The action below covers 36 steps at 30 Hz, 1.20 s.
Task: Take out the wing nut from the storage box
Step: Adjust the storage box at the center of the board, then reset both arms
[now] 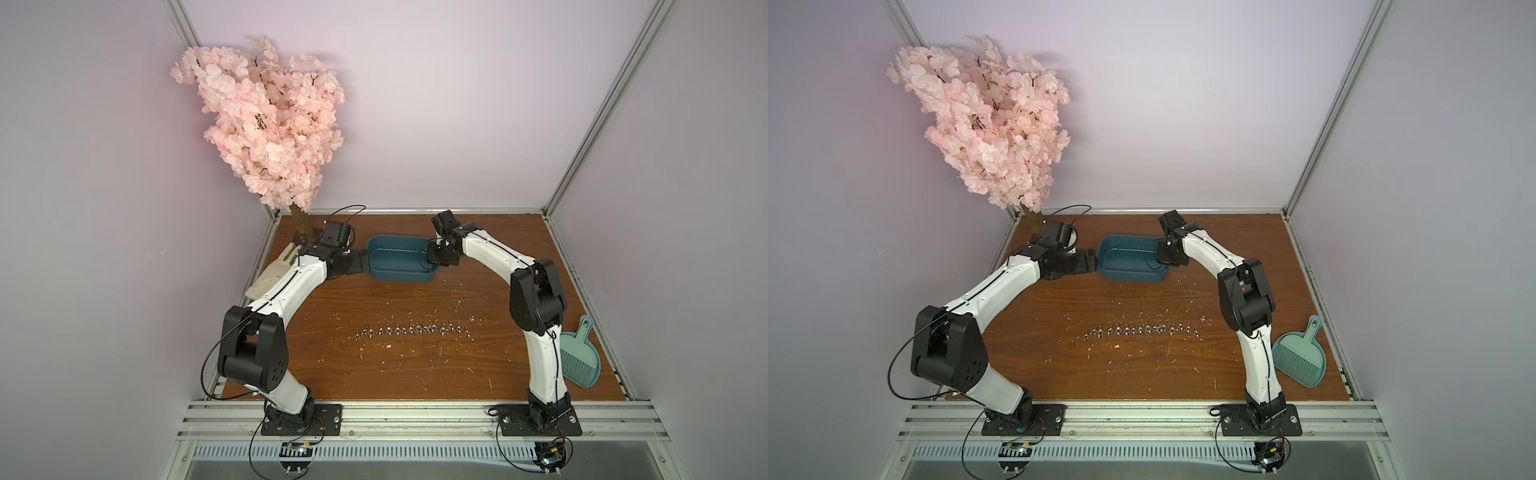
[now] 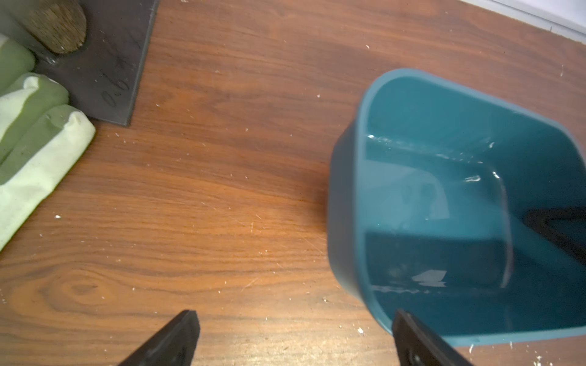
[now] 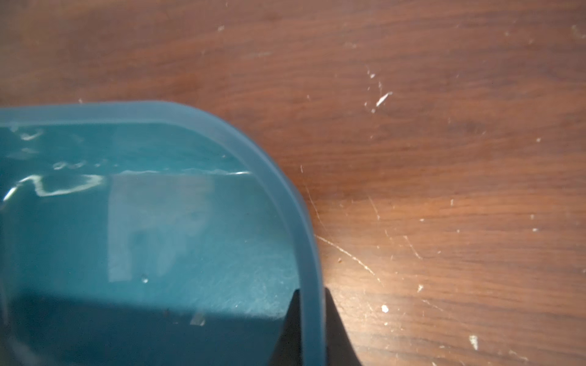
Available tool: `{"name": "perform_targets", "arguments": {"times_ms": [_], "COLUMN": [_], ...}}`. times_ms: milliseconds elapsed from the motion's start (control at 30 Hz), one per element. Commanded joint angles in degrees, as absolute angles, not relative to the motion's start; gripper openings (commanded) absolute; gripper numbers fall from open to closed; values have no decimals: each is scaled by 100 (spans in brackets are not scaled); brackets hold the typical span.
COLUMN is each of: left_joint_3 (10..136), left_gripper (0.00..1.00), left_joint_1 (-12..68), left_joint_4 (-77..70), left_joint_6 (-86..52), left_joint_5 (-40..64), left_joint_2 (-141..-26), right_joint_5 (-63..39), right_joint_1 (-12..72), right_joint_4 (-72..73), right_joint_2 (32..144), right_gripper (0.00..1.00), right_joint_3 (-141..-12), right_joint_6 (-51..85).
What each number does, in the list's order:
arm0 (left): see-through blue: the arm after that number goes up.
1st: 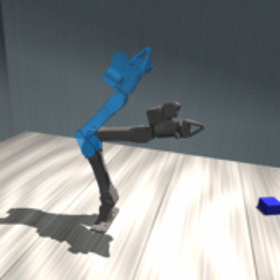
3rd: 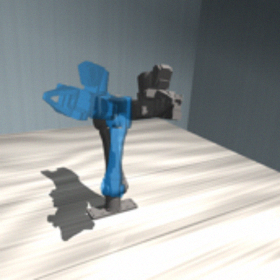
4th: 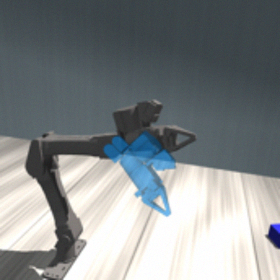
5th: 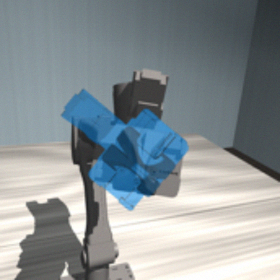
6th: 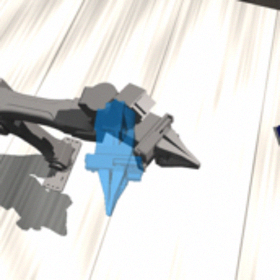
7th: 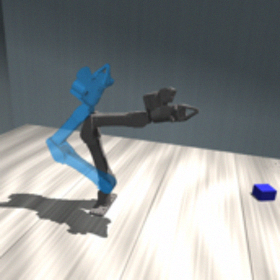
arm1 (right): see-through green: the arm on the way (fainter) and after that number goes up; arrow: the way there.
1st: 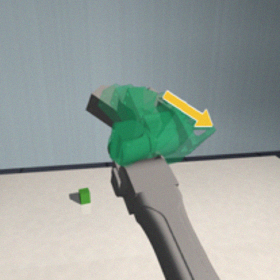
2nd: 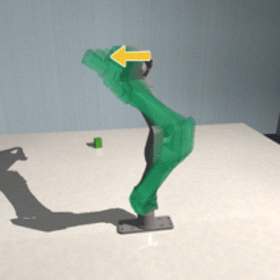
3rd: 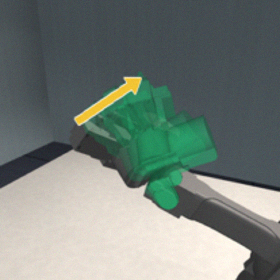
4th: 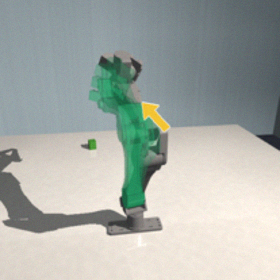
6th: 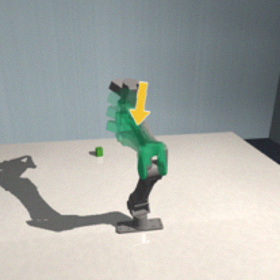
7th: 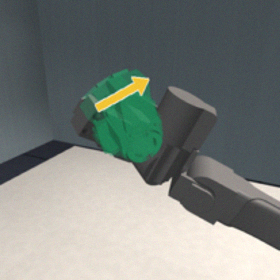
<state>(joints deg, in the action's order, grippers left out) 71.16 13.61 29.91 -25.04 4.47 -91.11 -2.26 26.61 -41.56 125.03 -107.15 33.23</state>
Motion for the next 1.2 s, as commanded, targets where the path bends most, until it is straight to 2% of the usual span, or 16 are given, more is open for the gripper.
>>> {"name": "perform_targets", "arguments": {"times_ms": [0,167,300,600,800,1033,1100,1167], "left_joint_3": [7183,7019,6944,6907,6987,6952,6943,6917], "left_gripper": [99,99,99,99,99,99,99,99], "left_joint_1": [1147,1021,976,894,888,893,891,895], "left_joint_4": [2880,2589,2532,2468,2470,2469,2461,2386], "left_joint_6": [-2423,-2374,-2362,-2444,-2572,-2745,-2784,-2835], "left_joint_5": [736,1201,1255,1245,1325,1203,1084,964], "left_joint_2": [-9148,-9112,-9114,-9095,-9117,-9075,-9066,-9048], "right_joint_5": [-1266,-2333,-2590,-1062,-126,340,466,744], "right_joint_1": [2431,2292,2270,2288,2515,2654,2674,2722], "right_joint_4": [-5609,-5968,-6216,-6479,-5292,-3016,-2451,-1978], "right_joint_2": [12784,12718,12708,12904,12534,11694,11465,11270], "right_gripper": [0,0,0,0,0,0,9,11], "right_joint_3": [-11232,-10745,-10736,-11833,-11306,-9379,-8923,-8530], "right_joint_6": [3202,3422,3459,3199,3267,3288,3225,3072]}}
